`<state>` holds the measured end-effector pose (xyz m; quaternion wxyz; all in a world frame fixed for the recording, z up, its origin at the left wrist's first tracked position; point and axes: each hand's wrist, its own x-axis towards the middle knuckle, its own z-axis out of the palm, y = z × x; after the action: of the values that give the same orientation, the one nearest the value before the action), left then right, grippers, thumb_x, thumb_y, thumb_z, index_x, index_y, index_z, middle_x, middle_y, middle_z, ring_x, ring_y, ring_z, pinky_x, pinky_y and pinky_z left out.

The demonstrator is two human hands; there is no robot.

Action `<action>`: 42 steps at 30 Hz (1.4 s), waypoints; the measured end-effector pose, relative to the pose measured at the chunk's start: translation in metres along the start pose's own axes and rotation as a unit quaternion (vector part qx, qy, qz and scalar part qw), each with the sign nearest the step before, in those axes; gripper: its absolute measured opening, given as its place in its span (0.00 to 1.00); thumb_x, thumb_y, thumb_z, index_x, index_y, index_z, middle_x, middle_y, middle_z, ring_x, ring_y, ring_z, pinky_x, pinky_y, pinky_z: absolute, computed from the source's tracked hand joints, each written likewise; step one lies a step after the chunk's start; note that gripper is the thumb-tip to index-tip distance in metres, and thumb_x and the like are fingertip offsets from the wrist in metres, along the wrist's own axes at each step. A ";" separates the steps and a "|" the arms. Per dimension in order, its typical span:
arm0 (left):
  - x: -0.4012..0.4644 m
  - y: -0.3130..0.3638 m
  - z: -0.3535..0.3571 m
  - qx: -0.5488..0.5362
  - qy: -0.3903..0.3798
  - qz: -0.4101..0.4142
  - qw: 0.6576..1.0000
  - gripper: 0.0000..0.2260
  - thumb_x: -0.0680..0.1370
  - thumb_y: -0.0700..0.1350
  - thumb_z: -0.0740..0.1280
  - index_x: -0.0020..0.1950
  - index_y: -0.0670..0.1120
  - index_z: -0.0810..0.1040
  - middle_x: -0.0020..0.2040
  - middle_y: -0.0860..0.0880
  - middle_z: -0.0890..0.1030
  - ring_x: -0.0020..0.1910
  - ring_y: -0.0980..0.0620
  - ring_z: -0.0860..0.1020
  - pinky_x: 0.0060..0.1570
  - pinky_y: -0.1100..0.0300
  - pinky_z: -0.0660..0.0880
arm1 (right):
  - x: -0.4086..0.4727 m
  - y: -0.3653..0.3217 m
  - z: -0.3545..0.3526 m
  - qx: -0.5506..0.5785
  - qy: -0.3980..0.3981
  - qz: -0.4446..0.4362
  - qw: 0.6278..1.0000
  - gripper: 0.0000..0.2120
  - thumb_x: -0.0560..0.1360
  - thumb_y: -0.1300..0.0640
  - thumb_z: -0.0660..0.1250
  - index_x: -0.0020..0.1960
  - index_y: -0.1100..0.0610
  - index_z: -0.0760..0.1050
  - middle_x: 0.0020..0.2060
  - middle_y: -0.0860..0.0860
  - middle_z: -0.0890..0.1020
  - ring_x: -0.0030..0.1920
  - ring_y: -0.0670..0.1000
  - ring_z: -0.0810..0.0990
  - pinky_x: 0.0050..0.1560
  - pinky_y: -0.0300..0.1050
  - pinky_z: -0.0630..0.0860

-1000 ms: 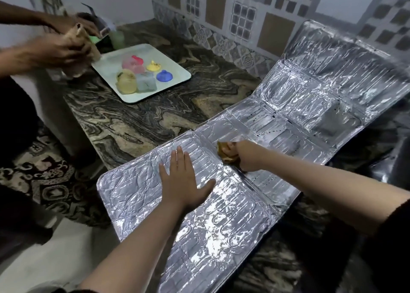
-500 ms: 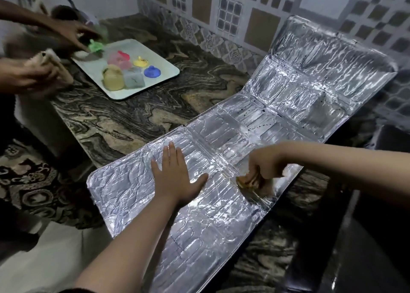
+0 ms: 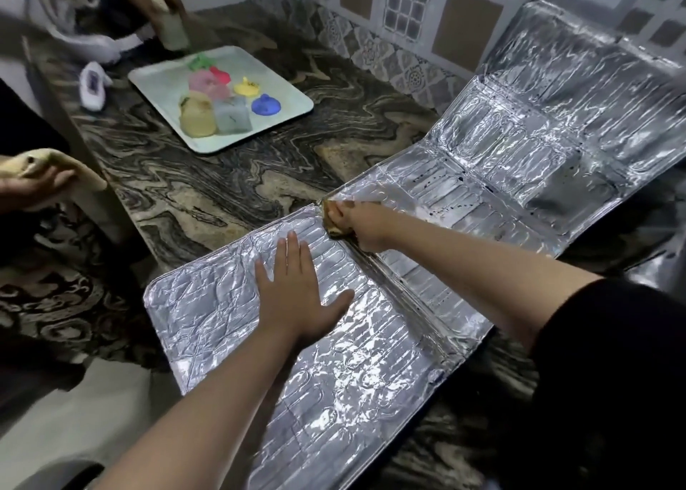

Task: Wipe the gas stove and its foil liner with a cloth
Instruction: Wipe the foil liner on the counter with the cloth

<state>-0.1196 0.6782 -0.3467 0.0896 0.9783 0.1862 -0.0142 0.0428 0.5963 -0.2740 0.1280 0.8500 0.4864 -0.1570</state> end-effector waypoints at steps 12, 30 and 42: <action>0.000 0.001 0.000 0.005 -0.008 0.002 1.000 0.51 0.68 0.77 0.40 0.79 0.41 0.41 0.78 0.44 0.35 0.77 0.46 0.34 0.71 0.36 0.37 | -0.111 0.013 0.005 -0.071 -0.171 -0.043 0.982 0.26 0.75 0.66 0.61 0.71 0.51 0.68 0.56 0.57 0.78 0.45 0.52 0.72 0.37 0.38 0.66; 0.001 -0.001 -0.001 -0.001 -0.004 0.018 1.000 0.51 0.70 0.77 0.43 0.79 0.40 0.45 0.79 0.42 0.38 0.77 0.45 0.37 0.71 0.34 0.39 | -0.144 -0.008 -0.043 0.072 -0.223 0.122 0.965 0.06 0.73 0.67 0.63 0.41 0.63 0.78 0.35 0.56 0.76 0.27 0.48 0.73 0.22 0.32 0.67; 0.004 -0.001 0.002 -0.012 0.006 0.011 1.000 0.50 0.69 0.76 0.46 0.79 0.41 0.44 0.79 0.43 0.39 0.78 0.45 0.38 0.70 0.35 0.37 | -0.054 -0.025 0.008 -0.057 -0.076 -0.012 0.995 0.37 0.75 0.63 0.64 0.78 0.57 0.49 0.76 0.59 0.54 0.68 0.61 0.69 0.63 0.49 0.70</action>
<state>-0.1168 0.6803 -0.3493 0.1002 0.9793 0.1759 -0.0050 -0.0059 0.5636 -0.2617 0.2114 0.8208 0.4936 -0.1948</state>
